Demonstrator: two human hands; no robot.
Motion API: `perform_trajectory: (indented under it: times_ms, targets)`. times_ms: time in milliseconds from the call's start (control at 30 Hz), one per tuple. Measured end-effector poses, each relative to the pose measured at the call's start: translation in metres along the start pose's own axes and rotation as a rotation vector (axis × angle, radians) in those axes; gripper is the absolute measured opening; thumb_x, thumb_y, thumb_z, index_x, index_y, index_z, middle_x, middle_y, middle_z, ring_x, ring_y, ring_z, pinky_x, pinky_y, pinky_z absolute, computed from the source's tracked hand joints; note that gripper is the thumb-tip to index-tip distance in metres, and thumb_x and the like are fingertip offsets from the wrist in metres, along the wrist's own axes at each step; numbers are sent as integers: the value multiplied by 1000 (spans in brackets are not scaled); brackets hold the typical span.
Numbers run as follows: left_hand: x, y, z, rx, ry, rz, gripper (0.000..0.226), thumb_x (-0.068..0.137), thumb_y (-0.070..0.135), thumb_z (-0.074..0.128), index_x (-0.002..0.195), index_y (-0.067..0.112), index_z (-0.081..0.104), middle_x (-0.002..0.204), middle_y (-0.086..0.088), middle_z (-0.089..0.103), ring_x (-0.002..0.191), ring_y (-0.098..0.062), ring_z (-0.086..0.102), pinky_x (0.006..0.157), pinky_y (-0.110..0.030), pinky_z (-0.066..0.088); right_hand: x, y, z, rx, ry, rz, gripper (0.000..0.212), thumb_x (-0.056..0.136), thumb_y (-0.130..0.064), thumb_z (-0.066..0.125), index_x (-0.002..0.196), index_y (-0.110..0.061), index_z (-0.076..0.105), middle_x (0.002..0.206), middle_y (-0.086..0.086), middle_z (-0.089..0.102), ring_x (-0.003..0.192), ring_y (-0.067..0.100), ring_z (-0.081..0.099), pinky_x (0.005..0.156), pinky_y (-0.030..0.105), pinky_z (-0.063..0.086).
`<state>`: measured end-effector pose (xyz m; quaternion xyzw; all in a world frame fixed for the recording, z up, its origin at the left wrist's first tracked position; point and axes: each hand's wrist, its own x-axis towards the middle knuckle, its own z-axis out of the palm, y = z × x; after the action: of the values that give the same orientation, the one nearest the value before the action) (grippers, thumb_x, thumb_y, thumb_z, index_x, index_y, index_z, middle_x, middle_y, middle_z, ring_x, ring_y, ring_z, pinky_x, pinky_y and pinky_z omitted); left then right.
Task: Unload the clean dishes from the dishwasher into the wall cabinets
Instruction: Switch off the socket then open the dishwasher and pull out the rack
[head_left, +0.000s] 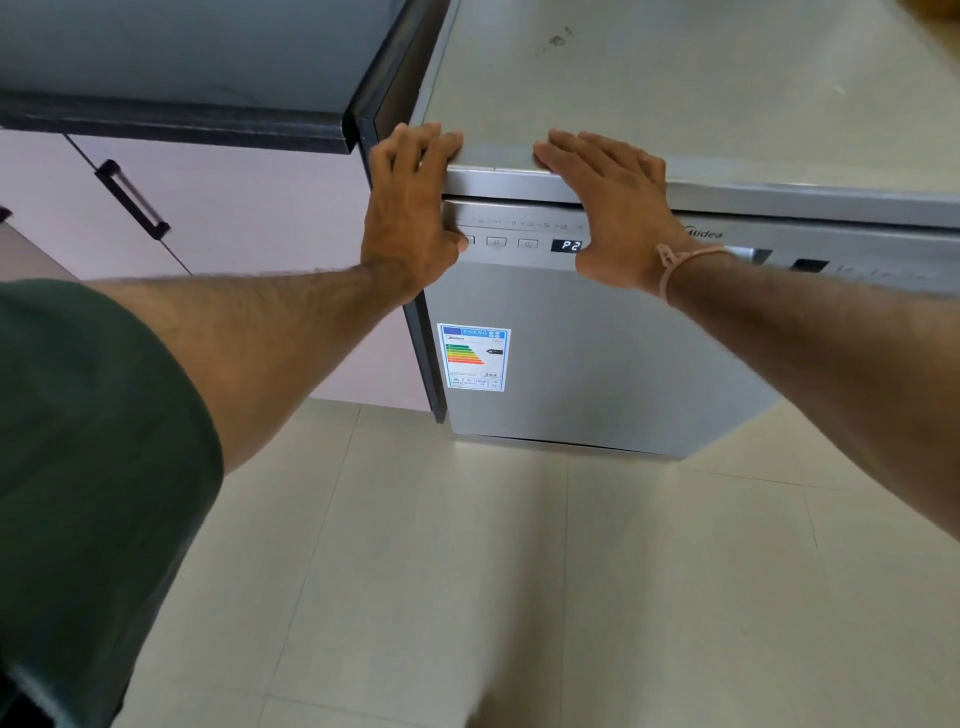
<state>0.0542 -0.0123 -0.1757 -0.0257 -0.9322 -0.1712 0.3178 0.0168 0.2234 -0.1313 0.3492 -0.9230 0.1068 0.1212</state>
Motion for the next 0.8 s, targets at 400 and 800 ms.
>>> perform_trajectory:
  times_ms: [400, 800]
  targets:
    - [2, 7, -16, -60, -125, -29, 90, 64, 40, 82, 140, 11, 44, 145, -11, 43, 137, -34, 33, 114, -48, 34, 0, -11, -14, 92, -56, 94, 87, 71, -7, 66, 150, -28, 34, 158, -6, 29, 146, 20, 22, 116, 38, 12]
    - [57, 33, -76, 163, -523, -118, 70, 84, 61, 62, 141, 26, 42, 135, -1, 49, 126, -25, 41, 108, -41, 28, 41, -25, -67, 320, -278, 355, 65, 87, -19, 49, 148, -34, 32, 135, 0, 57, 124, 29, 48, 104, 47, 33]
